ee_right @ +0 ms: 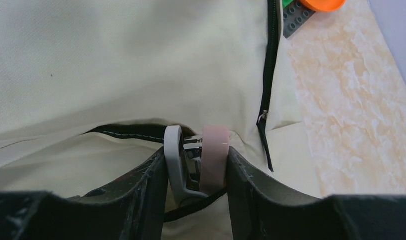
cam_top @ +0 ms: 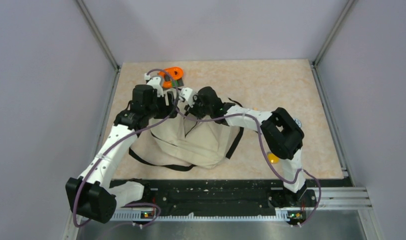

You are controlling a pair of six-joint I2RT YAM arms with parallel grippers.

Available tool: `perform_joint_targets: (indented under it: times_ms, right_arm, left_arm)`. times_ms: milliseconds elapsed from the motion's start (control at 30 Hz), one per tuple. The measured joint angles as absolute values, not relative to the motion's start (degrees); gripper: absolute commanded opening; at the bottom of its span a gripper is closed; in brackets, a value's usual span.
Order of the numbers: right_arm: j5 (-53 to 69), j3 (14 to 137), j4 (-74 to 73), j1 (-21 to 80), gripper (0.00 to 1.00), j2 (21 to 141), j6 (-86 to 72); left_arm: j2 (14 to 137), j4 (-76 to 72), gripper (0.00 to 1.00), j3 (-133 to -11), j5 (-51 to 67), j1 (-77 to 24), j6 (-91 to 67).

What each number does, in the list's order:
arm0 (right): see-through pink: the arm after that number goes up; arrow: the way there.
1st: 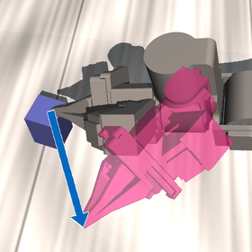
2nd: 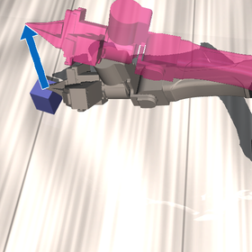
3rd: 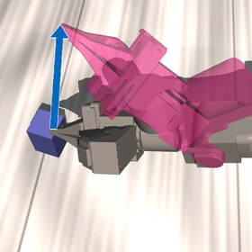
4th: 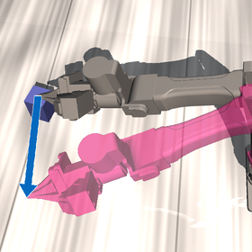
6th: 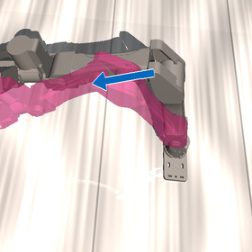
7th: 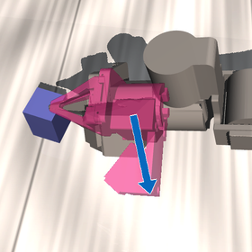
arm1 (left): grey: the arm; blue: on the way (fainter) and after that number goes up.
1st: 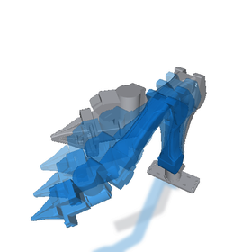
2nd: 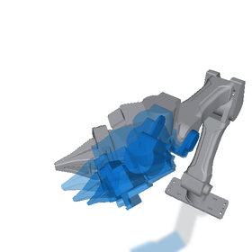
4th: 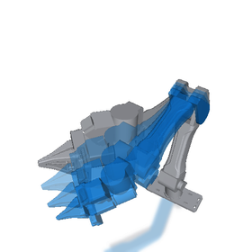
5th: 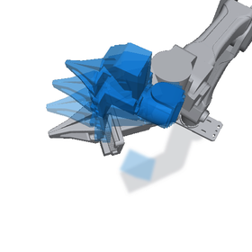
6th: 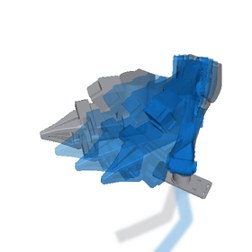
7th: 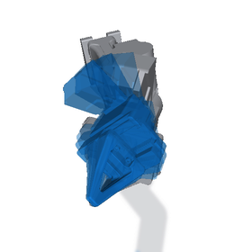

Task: Pack the student bag
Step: Place the stationery in the student bag.

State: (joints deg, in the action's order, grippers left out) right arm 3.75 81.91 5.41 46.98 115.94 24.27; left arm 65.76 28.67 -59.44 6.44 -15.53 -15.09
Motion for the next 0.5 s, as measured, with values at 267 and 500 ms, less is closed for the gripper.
perform_joint_targets:
  times_ms: [267,500]
  right_arm:
    - [4.01,82.00,2.46,46.26,0.45,115.74,26.02]
    - [2.76,90.67,-14.79,46.04,0.59,115.70,28.42]
  left_arm:
    - [65.82,28.49,0.75,-59.11,7.64,-15.53,-15.09]
    - [67.40,28.18,0.75,-58.74,9.58,-15.35,-15.05]
